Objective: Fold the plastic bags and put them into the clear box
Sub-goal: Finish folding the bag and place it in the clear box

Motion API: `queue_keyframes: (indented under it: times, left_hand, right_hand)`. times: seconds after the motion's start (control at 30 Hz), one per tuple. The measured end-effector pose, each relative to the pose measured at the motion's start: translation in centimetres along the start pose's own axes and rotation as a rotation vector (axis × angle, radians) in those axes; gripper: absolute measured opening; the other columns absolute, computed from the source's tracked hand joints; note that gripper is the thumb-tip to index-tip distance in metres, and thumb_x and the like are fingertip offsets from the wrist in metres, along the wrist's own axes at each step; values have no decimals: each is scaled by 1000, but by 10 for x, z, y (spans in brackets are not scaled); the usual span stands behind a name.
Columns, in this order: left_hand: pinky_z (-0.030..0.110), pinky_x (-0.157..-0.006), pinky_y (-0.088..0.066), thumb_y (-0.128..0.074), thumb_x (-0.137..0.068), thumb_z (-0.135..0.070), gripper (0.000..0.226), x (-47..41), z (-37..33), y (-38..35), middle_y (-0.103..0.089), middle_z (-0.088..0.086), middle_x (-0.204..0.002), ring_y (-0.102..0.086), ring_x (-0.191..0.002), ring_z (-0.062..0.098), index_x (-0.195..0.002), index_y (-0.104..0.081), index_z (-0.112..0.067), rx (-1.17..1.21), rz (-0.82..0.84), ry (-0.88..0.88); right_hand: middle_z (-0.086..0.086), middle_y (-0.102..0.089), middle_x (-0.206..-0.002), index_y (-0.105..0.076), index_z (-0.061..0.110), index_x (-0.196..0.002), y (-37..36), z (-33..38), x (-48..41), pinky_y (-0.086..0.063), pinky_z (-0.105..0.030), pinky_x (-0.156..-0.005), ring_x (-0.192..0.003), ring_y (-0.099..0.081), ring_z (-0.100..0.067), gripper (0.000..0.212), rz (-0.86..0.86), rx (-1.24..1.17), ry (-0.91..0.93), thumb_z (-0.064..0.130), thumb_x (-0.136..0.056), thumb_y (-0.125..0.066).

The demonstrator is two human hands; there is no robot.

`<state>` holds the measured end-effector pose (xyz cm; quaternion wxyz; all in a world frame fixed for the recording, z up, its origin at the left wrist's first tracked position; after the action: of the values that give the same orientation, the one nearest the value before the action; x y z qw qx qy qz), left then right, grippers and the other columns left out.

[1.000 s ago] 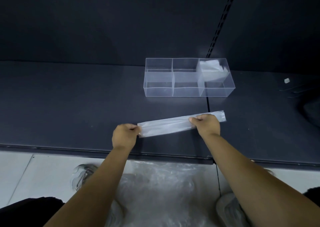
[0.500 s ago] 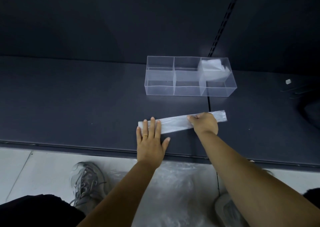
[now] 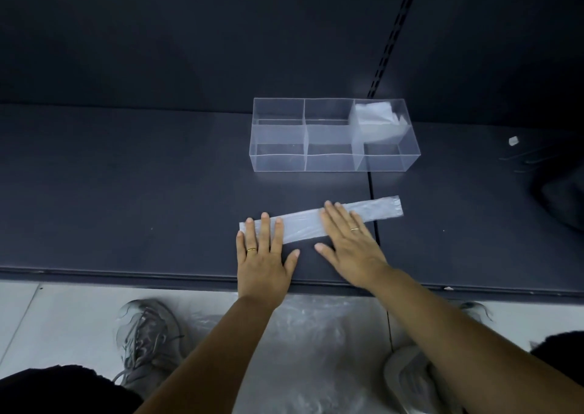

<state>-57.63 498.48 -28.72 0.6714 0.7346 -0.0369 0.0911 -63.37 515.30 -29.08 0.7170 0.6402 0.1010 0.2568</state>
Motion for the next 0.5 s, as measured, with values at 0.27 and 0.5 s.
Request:
queue_keyframes:
  times: [0.27,0.5]
  left_hand:
    - [47,-119,5,12,-86,-60,77,0,1,1,11,9,-160,13,-145,37,-152,10,-20,-18,-8,7]
    - [48,-119,3,21,-81,-59,83,1,-2,5,9,11,-160,9,-145,38,-152,9,-19,-23,-11,-1]
  right_hand:
    - [-7,-21,-159,-28,8,-149,37,-89,4,-10,-35,-120,-147,-16,-23,53,-176,-236,-327,33,-103,-34]
    - [-7,-56,-103,-68,12,-106,65,-135,0,-41,-41,-96,-105,-51,-25,22,-228,-425,-489,19,-85,-70]
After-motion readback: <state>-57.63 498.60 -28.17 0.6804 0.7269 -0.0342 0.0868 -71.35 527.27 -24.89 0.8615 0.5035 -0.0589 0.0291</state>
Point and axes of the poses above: each hand's wrist, its own x-axis away from the middle knuckle, its own y-axis out of the back of the hand, z = x × y, the point moved 5 cm from there along -x, towards the middle knuckle
